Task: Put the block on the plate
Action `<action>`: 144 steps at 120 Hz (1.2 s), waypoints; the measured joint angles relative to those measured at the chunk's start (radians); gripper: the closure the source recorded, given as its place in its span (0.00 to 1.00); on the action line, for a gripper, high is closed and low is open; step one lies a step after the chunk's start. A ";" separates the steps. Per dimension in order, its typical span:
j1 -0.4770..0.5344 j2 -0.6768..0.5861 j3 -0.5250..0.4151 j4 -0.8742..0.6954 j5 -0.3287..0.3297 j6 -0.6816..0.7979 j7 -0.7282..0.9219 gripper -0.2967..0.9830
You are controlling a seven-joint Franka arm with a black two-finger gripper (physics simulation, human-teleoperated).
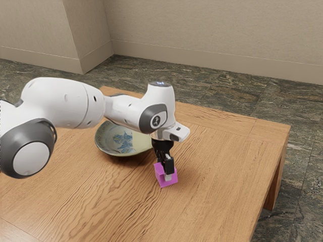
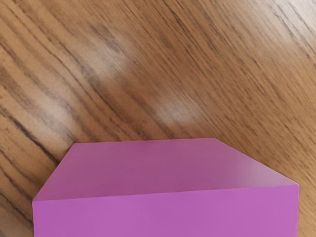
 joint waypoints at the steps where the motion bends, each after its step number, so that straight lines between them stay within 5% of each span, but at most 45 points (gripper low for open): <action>1: 0.000 0.001 0.000 0.000 0.000 0.001 0.000 0.27; 49: 0.000 0.005 0.003 0.000 0.001 0.011 0.003 0.46; 117: 0.000 -0.104 0.050 0.043 0.027 -0.046 0.000 0.45; 144: 0.000 -0.119 0.160 0.116 0.045 -0.099 -0.002 0.45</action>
